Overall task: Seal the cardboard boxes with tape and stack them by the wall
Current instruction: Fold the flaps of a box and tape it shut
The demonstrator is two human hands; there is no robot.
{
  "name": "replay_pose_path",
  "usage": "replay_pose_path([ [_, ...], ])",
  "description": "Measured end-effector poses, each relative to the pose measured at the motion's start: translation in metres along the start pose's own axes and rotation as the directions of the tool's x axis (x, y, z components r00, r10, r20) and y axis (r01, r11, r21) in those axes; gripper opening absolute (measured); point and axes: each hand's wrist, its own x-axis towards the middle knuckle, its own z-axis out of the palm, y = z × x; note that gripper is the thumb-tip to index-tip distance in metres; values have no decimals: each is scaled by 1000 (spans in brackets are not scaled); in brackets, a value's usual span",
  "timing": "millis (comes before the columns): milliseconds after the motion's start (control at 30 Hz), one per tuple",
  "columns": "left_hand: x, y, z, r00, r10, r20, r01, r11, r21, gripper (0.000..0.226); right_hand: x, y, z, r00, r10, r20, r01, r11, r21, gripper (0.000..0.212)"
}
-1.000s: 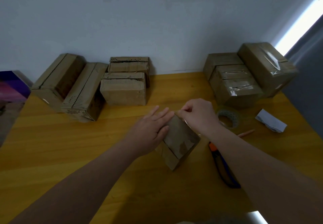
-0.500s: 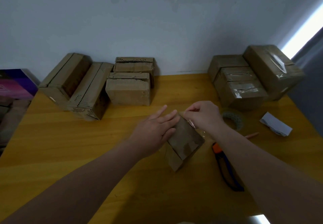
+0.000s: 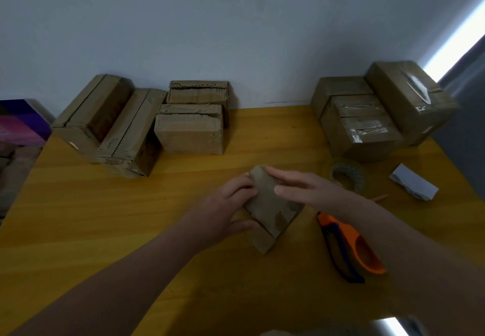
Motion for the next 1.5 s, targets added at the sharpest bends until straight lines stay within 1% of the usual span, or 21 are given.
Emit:
replay_pose_path([
  [100,1,-3,-4,1000,-22,-5,22,996,-82,58,2,5,6,997,-12,70,28,974,-224,101],
  [167,1,-5,-6,1000,-8,-7,8,995,-98,57,7,4,9,997,-30,70,56,912,-405,113],
  [267,1,-9,-7,1000,-13,2,13,993,-117,59,14,0,14,990,-102,97,140,790,-597,115],
  [367,3,-12,-9,1000,-23,-18,21,991,-129,56,17,-2,12,986,-130,108,168,681,-713,113],
  [467,6,-13,-11,1000,-22,-9,21,989,-144,53,16,-3,11,978,-170,122,199,564,-802,115],
  [600,7,-11,-10,999,-34,-1,33,990,-139,53,17,0,11,972,-193,130,213,509,-834,115],
  [800,6,-7,-12,1000,-20,-11,19,991,-132,53,14,4,13,968,-219,124,220,496,-840,111],
  [933,5,-5,-10,999,-19,-32,14,991,-136,55,7,6,14,966,-231,114,220,514,-829,107],
  [1200,1,-4,-8,998,-38,-48,35,998,-56,61,-5,13,17,965,-255,63,197,542,-817,103],
  [1367,-1,-1,-7,998,-48,-49,47,999,-21,60,-22,25,19,963,-267,30,179,554,-813,103],
  [1500,-3,3,-8,998,-48,-33,49,999,16,59,-33,33,22,963,-268,-28,129,552,-824,101],
])
